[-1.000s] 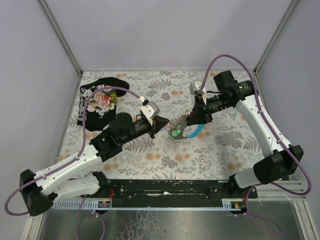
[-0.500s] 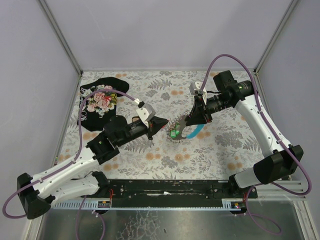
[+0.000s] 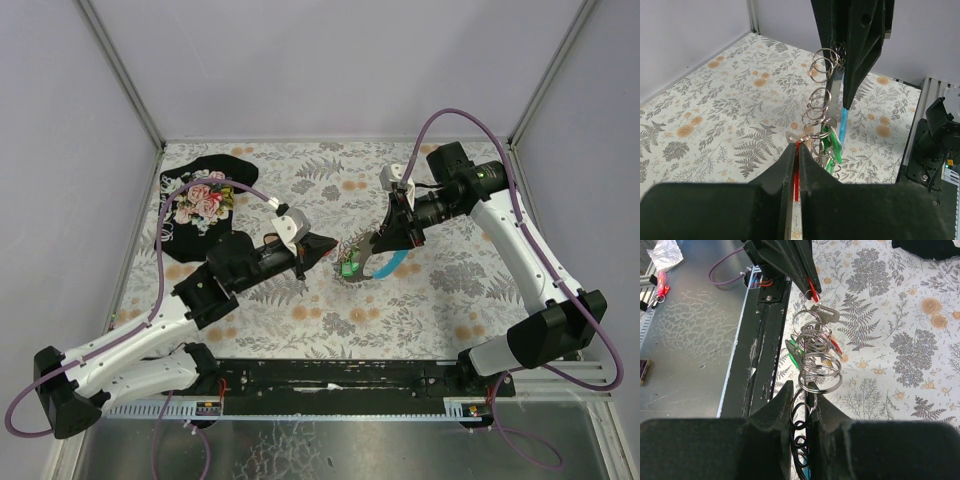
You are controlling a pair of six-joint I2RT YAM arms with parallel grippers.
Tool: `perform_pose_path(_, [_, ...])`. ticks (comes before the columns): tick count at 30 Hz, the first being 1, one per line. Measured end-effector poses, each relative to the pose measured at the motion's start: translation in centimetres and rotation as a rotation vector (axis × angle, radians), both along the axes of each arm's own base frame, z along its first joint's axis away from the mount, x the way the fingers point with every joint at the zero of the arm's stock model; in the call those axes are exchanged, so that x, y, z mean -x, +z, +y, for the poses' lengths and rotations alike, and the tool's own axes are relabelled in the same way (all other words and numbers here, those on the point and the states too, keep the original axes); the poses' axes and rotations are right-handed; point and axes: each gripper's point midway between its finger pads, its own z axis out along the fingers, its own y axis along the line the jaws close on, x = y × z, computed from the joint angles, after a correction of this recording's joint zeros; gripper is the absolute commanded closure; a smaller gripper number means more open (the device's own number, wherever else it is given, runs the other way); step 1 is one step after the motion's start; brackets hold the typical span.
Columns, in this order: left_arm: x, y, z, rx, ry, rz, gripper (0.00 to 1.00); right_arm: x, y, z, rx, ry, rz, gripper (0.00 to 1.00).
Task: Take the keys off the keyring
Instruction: Pick up the key from the keyring.
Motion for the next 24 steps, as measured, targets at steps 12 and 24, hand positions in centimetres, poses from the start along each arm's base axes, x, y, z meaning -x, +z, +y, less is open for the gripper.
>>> perform_pose_path(12, [0.6, 0.7, 0.3, 0.013, -0.02, -0.019, 1.0, 0.4, 1.1, 0.1, -0.031, 0.028, -0.038, 1.0])
perform_pose_path(24, [2.1, 1.0, -0.3, 0.018, -0.108, -0.024, 1.0, 0.9, 0.9, -0.1, -0.023, 0.047, -0.042, 1.0])
